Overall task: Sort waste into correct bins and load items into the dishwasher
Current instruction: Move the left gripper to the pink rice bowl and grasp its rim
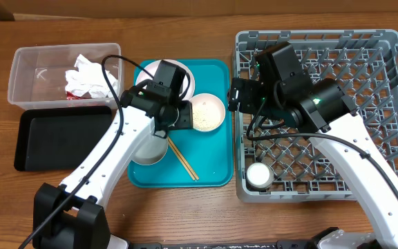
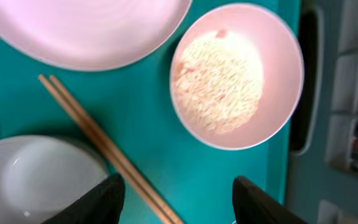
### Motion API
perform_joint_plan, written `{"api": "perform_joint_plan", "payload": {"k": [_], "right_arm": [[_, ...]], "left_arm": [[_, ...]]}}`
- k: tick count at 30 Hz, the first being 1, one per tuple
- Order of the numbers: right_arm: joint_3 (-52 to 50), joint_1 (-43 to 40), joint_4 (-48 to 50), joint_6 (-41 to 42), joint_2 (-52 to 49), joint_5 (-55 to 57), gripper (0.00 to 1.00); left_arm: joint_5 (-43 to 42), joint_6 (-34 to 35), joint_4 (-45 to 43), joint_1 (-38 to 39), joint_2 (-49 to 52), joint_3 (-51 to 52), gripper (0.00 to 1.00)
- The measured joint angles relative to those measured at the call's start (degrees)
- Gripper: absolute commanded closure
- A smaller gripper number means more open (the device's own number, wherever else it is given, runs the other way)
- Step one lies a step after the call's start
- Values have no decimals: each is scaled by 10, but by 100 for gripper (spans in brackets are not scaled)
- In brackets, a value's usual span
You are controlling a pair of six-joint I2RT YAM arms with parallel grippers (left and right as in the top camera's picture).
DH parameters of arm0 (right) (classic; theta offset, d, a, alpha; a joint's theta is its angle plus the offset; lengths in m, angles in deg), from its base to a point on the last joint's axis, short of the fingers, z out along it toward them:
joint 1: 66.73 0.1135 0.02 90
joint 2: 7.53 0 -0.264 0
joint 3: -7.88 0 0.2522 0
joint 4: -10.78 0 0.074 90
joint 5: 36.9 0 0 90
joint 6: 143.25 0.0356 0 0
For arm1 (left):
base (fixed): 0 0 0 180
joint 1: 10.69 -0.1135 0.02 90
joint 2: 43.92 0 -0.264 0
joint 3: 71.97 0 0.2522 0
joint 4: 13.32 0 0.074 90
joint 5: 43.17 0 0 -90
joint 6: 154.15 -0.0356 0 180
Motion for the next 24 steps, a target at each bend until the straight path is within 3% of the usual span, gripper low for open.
{"api": "perform_joint_plan", "payload": {"k": [5,11,17,24], "right_arm": [[0,0,3,0,0,0,7],[0,-6,8,0,0,0,6],[2,-79,-22,-8,27,0,5],[16,-153,-55,-15,96,3,5]], "left_arm": [[-15,-16,-35,4,1,-1,45],[-12,-45,1,37,43,-63,44],[-6,-110,50,90,174,-198,44],[-6,-202,32,101,255,-245,46]]}}
